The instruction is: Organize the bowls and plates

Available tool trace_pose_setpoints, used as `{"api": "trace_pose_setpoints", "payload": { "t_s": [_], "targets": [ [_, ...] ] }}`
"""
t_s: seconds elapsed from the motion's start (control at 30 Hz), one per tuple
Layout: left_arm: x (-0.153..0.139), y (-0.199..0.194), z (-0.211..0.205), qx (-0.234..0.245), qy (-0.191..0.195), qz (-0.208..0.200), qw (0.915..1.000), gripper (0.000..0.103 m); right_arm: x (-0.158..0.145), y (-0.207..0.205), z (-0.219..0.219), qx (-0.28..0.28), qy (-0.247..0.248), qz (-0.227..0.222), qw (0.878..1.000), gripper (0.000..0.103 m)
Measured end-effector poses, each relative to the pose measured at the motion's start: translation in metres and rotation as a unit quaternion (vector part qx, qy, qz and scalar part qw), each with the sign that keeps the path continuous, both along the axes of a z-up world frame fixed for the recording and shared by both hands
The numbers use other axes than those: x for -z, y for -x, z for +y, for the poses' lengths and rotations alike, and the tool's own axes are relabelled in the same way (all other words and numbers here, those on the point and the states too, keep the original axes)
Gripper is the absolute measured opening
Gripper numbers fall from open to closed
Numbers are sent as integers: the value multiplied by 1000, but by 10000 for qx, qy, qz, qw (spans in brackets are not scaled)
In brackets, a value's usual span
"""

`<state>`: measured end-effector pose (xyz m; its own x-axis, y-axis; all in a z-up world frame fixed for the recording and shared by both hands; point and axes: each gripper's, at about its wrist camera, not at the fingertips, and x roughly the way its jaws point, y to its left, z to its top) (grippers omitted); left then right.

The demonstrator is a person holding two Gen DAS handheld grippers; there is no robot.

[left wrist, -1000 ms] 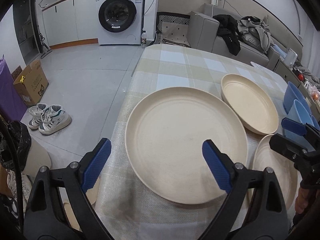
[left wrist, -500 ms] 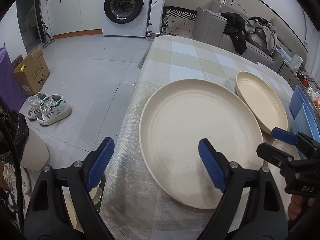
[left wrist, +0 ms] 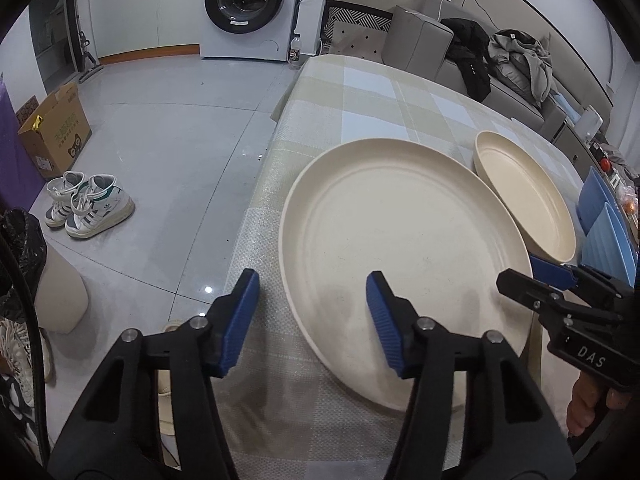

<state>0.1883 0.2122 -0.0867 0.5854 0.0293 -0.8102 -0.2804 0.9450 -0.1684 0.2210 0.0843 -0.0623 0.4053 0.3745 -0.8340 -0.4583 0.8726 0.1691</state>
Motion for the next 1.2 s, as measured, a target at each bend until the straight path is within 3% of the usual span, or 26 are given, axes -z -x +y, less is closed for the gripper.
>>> {"api": "trace_pose_setpoints", "payload": {
  "t_s": [0.33,0.5,1.2],
  "targets": [
    [3,0,-4,-85,-78,16,9999,21,1,0,-2,100,70,-5,9999,26],
    [2,2,-3,-40,-80,0,10000,19,0,2,-2,180,179,-64,9997,21],
    [-24,20,-12,97,-197,-297,9993,19,-19,21,-11,282,161,-369,9988,21]
  ]
}}
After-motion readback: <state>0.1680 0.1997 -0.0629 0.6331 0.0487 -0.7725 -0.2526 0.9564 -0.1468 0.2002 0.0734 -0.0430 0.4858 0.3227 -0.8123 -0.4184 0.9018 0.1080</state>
